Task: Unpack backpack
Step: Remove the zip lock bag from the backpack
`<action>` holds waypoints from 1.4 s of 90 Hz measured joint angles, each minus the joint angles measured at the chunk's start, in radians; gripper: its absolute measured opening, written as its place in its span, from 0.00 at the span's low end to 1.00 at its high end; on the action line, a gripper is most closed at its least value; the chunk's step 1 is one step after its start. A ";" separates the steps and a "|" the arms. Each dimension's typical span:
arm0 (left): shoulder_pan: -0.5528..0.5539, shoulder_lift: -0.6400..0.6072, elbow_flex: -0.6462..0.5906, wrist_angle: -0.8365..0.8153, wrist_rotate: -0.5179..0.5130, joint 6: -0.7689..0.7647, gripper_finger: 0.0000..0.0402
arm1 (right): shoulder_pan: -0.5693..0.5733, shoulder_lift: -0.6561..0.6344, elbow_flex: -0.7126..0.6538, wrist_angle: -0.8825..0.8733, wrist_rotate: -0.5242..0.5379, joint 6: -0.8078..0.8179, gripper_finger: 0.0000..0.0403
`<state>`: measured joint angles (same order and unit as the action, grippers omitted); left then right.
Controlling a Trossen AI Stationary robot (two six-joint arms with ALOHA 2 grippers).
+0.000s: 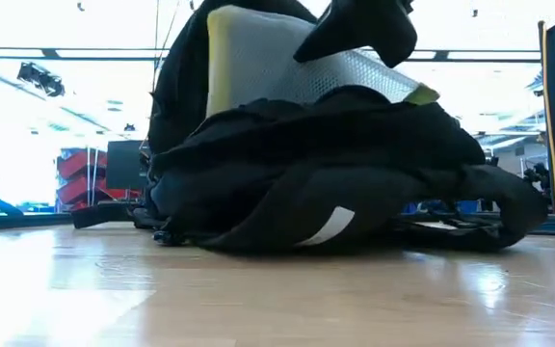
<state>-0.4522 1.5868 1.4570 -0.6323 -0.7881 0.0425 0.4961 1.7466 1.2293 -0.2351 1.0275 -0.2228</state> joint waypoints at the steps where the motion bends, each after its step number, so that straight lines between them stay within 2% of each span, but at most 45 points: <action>1: -0.003 -0.005 0.000 -0.001 -0.002 0.000 0.13 | 0.000 0.000 0.000 -0.001 -0.004 0.003 0.00; 14: -0.059 -0.048 -0.006 -0.044 -0.006 -0.056 0.13 | -0.001 0.000 0.000 -0.029 -0.010 0.047 0.00; 21: -0.090 -0.054 -0.036 -0.054 -0.045 -0.101 0.13 | -0.001 0.000 0.000 -0.029 -0.010 0.047 0.00; 39: -0.154 -0.051 -0.199 -0.005 -0.065 -0.264 0.13 | -0.002 0.000 0.000 -0.030 -0.012 0.058 0.00; 50: -0.204 -0.051 -0.288 0.045 -0.116 -0.357 0.13 | -0.003 0.000 0.000 -0.030 -0.011 0.058 0.00; 61: -0.231 -0.051 -0.356 0.115 -0.127 -0.395 0.15 | -0.008 0.000 0.000 -0.030 -0.028 0.065 0.00; 74: -0.238 -0.051 -0.413 0.207 -0.116 -0.391 0.23 | -0.018 0.000 0.000 -0.029 -0.044 0.072 0.00; 86: -0.222 -0.050 -0.468 0.237 -0.131 -0.395 0.35 | -0.020 0.000 0.000 -0.029 -0.044 0.073 0.00; 107: -0.153 -0.050 -0.550 0.421 -0.108 -0.365 0.55 | -0.020 0.000 0.000 -0.029 -0.054 0.073 0.00; 126: -0.084 -0.043 -0.589 0.539 -0.092 -0.312 0.64 | -0.021 0.000 0.000 -0.029 -0.055 0.073 0.00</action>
<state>-0.5359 1.5434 0.8681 -0.0938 -0.8799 -0.2691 0.4751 1.7466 1.2289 -0.2646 0.9728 -0.1499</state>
